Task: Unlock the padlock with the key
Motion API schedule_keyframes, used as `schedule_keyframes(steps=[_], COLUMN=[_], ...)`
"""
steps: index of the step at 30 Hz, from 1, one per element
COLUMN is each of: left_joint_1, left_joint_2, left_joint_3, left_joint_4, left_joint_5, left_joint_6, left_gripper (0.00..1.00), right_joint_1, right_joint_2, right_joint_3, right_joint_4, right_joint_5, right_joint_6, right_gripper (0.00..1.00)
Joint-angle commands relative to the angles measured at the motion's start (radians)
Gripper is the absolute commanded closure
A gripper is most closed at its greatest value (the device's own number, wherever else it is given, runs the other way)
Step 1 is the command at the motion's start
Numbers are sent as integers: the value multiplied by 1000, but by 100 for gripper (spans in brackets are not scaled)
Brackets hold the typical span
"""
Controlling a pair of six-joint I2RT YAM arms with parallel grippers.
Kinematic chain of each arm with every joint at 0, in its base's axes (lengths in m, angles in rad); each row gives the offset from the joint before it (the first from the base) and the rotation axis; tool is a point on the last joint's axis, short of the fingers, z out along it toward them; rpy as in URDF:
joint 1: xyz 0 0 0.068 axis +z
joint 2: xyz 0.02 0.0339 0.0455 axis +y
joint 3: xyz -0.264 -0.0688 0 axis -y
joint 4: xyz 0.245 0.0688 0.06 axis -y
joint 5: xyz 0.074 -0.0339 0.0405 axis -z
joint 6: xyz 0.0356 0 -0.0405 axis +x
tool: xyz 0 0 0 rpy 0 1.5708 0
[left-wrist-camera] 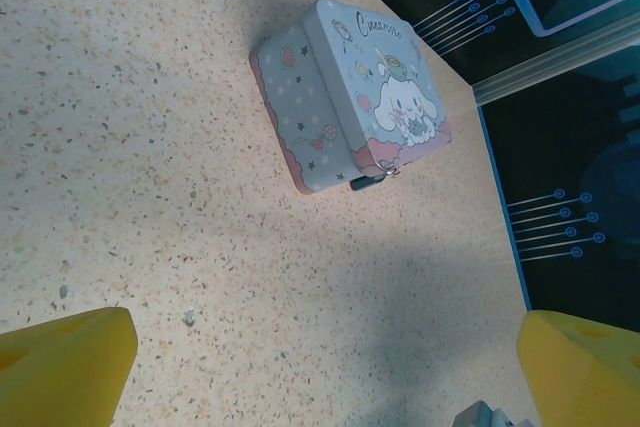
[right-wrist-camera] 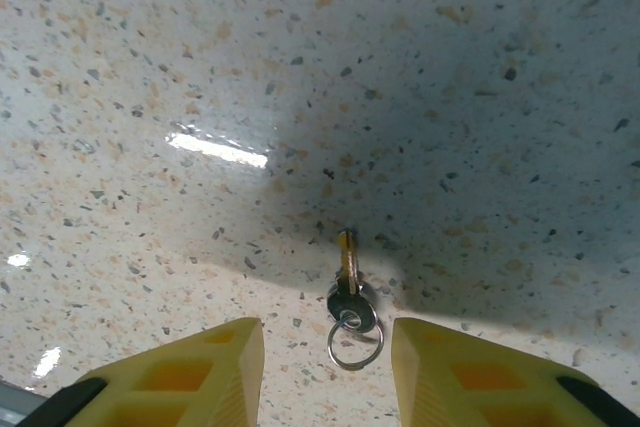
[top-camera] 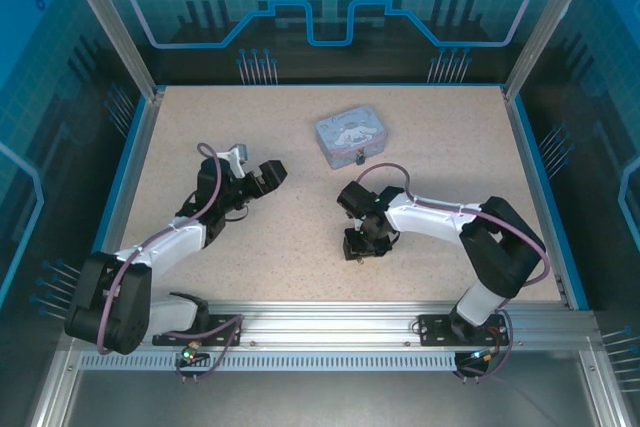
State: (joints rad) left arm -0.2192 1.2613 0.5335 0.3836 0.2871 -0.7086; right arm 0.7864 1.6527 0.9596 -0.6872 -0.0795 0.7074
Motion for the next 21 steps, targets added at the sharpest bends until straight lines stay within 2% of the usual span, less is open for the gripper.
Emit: schedule_keyframes(steps=[1,9,21], left_joint_1=[-3,-3,-3], left_joint_2=[-32,-33,-44], left_joint_3=[-16,-14,-15], left_joint_4=[9,8,-13], left_joint_5=[23,24,15], left_joint_6=[-6,-15,3], left_gripper=[1,1,1], right_joint_1=[14,22,22], right_joint_2=[25,66,68], right_joint_3=[18,13,9], right_joint_4=[-35,-25,-22], right_joint_5=[7,12,28], right_joint_6=[16,21,18], right_gripper=[62,67,90])
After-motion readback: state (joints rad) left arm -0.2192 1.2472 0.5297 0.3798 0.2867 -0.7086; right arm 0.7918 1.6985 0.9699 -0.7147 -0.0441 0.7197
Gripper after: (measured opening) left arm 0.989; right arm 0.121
